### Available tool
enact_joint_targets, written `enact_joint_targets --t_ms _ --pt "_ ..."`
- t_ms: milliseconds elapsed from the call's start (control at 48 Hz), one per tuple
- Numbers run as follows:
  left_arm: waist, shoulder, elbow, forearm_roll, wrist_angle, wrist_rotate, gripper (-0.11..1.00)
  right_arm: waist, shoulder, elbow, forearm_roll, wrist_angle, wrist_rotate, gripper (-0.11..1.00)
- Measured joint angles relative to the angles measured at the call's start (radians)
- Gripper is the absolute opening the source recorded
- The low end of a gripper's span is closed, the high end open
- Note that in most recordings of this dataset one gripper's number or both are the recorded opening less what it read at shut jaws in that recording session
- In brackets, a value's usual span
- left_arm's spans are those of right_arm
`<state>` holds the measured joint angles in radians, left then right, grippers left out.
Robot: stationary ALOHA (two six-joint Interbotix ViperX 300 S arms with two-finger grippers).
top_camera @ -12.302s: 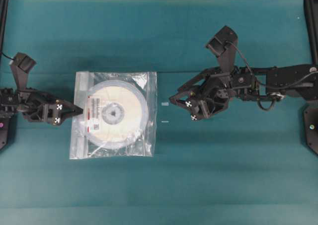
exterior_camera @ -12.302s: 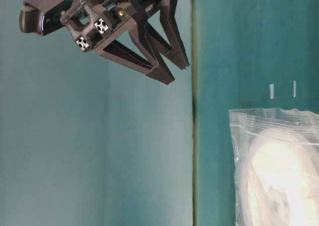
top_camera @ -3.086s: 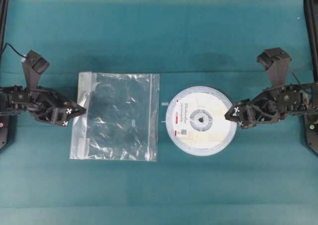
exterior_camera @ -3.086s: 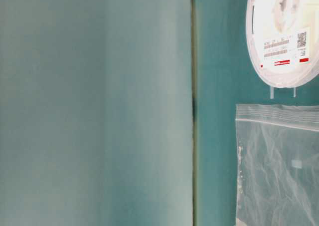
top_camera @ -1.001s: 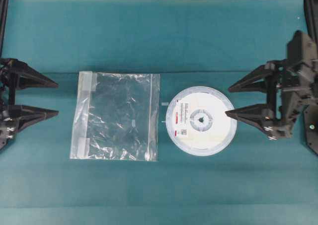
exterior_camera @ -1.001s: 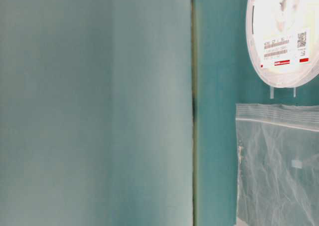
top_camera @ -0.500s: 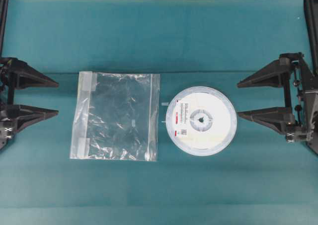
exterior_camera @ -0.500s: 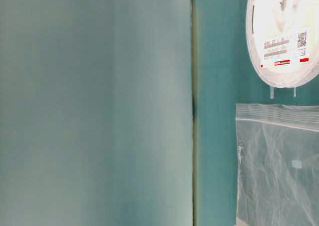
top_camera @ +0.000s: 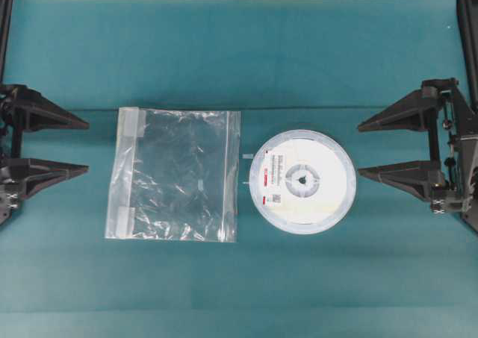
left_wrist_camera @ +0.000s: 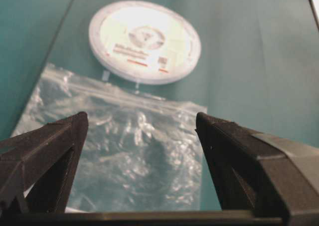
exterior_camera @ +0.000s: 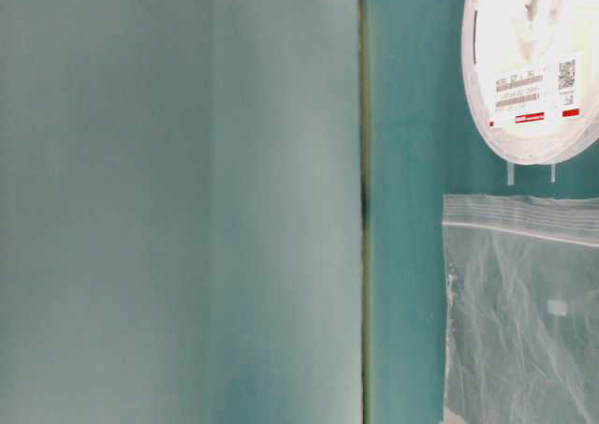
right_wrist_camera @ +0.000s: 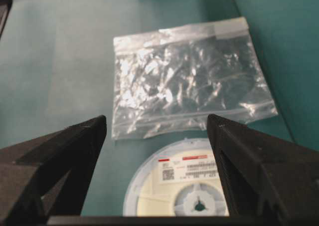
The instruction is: Take out the reel from the clear zip bag.
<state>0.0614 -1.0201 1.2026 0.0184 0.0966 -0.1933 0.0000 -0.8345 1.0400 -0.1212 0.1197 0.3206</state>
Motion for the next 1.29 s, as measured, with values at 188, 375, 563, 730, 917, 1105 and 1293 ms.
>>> enact_joint_targets --t_ms 188,375,563,730,917,1105,1293 --pt "-0.002 0.0 -0.002 0.0 -0.006 0.04 0.94 0.0 0.0 0.0 0.0 0.002 -0.017 0.89" --pt "-0.005 0.0 0.0 0.0 -0.006 0.043 0.92 -0.005 0.003 0.0 0.0 0.002 -0.025 0.89" --pt "-0.005 0.0 0.0 0.0 -0.006 0.031 0.9 -0.006 0.003 0.002 0.0 0.002 -0.026 0.89" --pt "-0.006 0.0 0.0 0.0 -0.006 -0.009 0.9 -0.012 0.0 0.002 -0.017 -0.015 -0.029 0.89" --pt "-0.006 0.002 0.0 0.0 -0.005 -0.061 0.9 -0.02 0.0 0.002 -0.044 -0.043 -0.029 0.89" --pt "-0.006 0.0 0.0 0.0 -0.006 -0.061 0.9 -0.029 -0.002 0.003 -0.048 -0.055 -0.029 0.89" --pt "-0.005 0.002 0.0 0.0 -0.006 -0.057 0.9 -0.029 -0.014 0.018 -0.049 -0.092 -0.029 0.89"
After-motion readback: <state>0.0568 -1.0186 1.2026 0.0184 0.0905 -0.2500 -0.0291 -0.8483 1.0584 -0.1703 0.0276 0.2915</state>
